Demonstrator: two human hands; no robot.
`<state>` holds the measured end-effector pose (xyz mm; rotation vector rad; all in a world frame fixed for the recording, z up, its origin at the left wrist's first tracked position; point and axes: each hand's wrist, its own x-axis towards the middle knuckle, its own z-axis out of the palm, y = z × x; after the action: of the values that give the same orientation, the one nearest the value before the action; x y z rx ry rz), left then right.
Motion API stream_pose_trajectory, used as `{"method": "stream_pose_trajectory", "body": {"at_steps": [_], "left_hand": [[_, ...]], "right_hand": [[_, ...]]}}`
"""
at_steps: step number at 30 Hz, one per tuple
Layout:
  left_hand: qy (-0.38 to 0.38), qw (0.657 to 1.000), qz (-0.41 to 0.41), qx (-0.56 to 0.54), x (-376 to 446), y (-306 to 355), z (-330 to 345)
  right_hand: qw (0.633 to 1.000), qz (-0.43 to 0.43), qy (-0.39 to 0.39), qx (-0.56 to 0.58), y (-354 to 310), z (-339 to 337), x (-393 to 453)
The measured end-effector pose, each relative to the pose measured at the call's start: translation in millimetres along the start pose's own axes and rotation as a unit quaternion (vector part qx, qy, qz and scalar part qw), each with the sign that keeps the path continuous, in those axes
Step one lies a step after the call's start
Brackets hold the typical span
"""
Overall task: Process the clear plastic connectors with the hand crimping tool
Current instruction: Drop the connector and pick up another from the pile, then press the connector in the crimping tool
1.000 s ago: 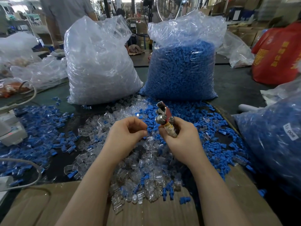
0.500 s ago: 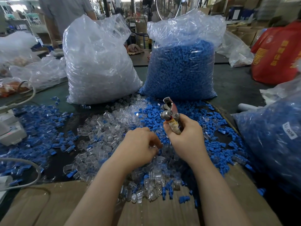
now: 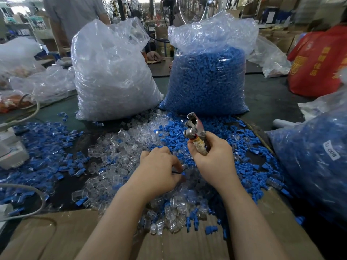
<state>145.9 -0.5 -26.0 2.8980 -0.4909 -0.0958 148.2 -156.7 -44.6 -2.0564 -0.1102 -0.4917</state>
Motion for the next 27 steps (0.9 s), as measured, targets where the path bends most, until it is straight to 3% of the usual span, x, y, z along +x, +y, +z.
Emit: {"method": "stream_pose_trajectory", "body": {"at_steps": [14, 27], "left_hand": [[0.065, 0.998, -0.008, -0.02, 0.8, 9.5, 15.1], [0.071, 0.997, 0.01, -0.04, 2.6, 4.9, 13.9]], "right_hand": [[1.0, 0.001, -0.003, -0.003, -2.5, -0.1, -1.8], [1.0, 0.004, -0.006, 0.003, -3.4, -0.7, -1.3]]}}
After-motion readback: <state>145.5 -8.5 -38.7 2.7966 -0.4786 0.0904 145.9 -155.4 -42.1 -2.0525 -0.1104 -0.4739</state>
